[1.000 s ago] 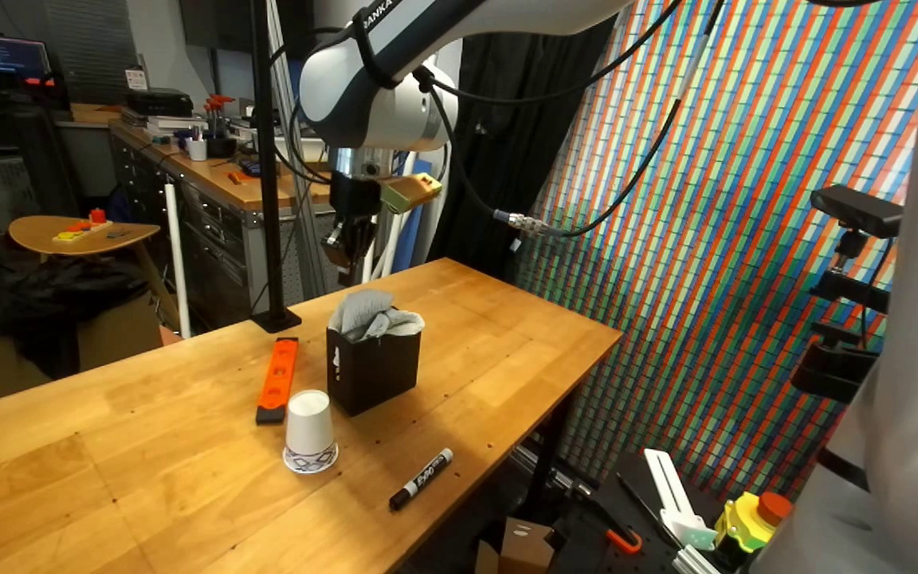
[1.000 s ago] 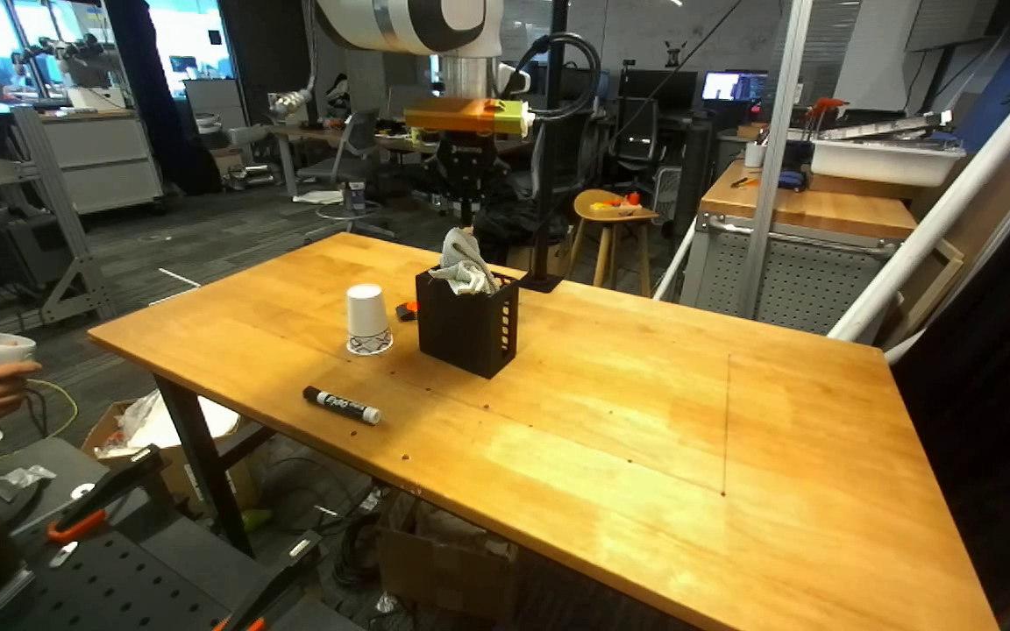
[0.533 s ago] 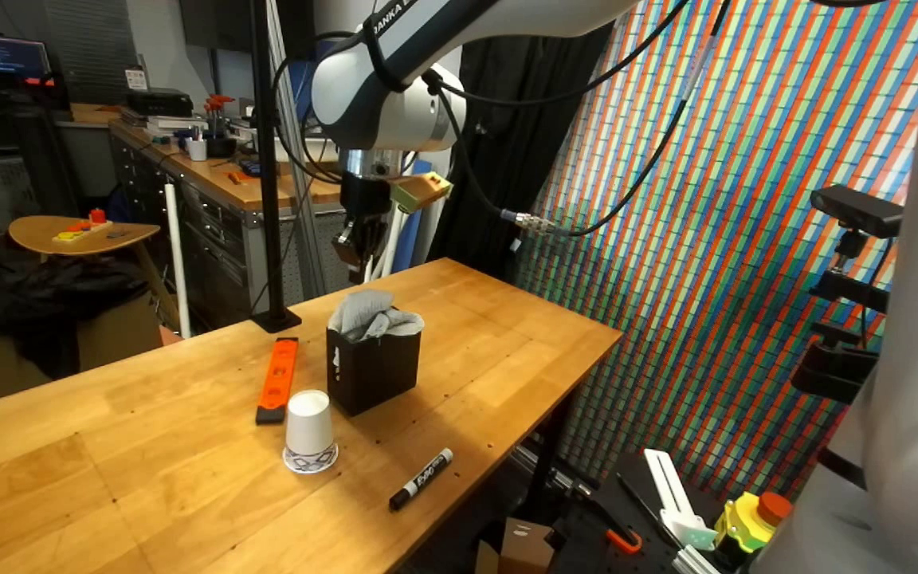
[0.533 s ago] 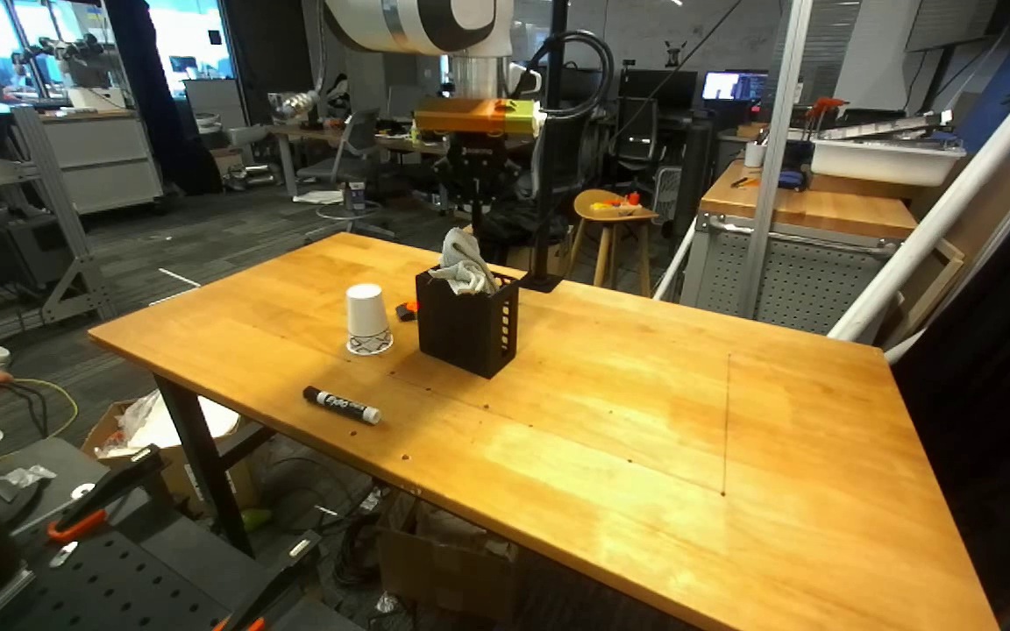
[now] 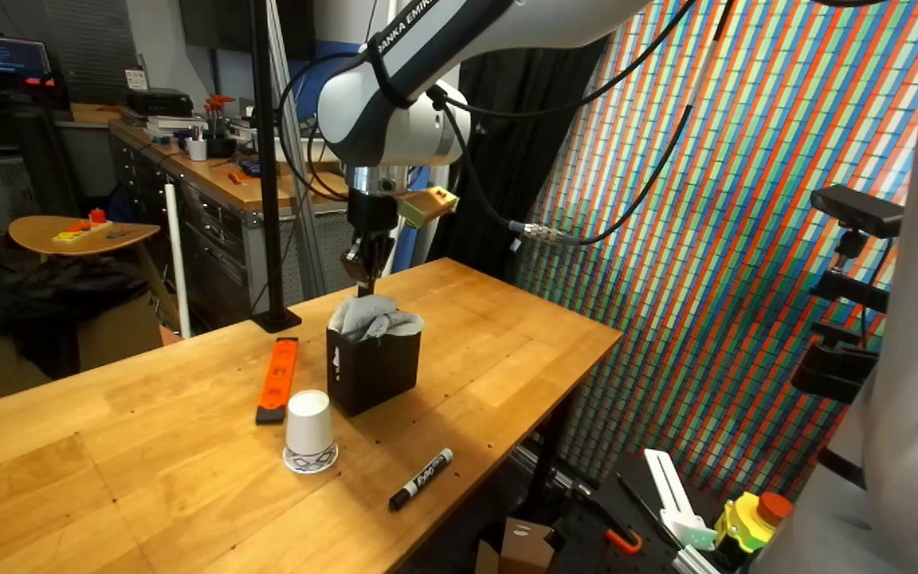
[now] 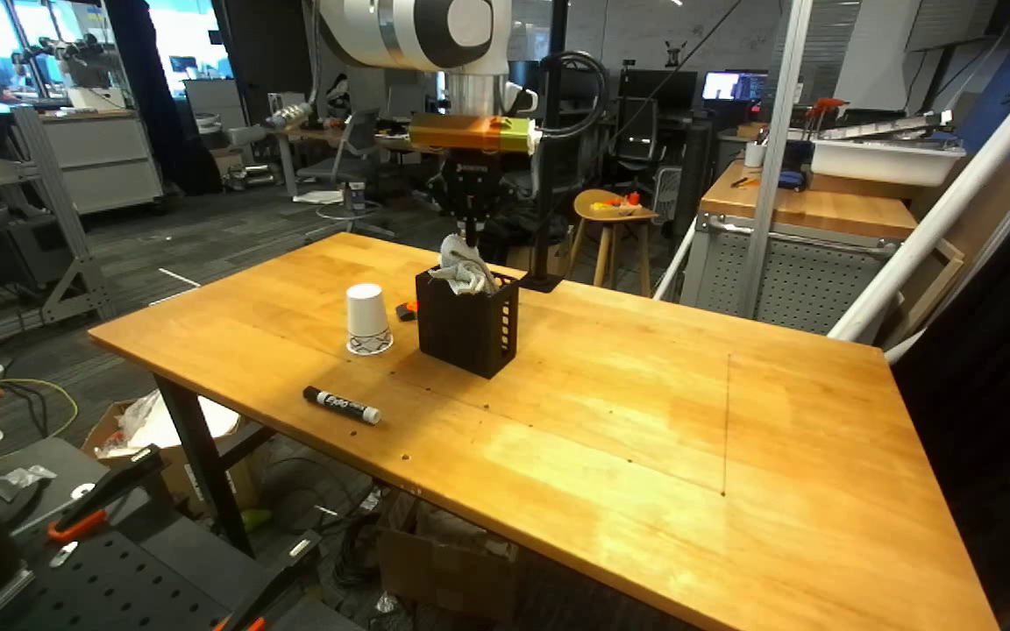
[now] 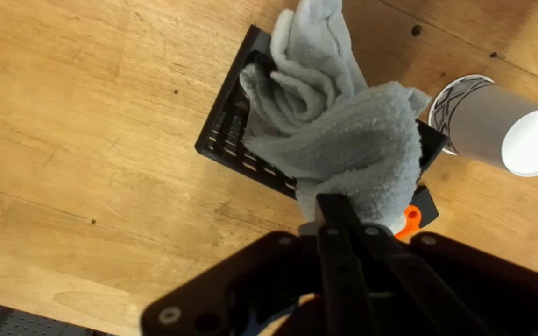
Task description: Pick up the cloth and put it in the box
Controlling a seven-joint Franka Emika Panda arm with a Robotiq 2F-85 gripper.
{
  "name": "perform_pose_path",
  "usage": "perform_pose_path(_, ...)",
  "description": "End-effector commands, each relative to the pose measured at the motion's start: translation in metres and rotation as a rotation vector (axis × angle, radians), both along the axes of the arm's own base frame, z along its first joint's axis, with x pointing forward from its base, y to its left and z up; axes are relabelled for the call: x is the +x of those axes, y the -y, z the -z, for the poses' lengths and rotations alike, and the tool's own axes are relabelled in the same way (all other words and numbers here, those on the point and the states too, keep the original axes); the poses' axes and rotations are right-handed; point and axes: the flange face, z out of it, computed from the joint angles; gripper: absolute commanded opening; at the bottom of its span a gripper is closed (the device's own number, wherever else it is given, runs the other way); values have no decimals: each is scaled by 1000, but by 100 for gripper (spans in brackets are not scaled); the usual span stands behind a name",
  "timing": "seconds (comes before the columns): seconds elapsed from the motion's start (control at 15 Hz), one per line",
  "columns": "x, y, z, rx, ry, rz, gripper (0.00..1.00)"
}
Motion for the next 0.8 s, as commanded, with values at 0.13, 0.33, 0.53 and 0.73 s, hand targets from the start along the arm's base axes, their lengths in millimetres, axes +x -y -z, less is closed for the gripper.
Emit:
perform_pose_path(0.13,-11,0,9,-12,-26,-1,0)
perform_pose_path(0.33,-12,-1,23,-18,-41,-4,0)
perform_pose_path(0.53,-9,-2,35,-19,-56,-5,0)
perform_pose_path(0.73,-6,-3,49,-16,-74,-3,0)
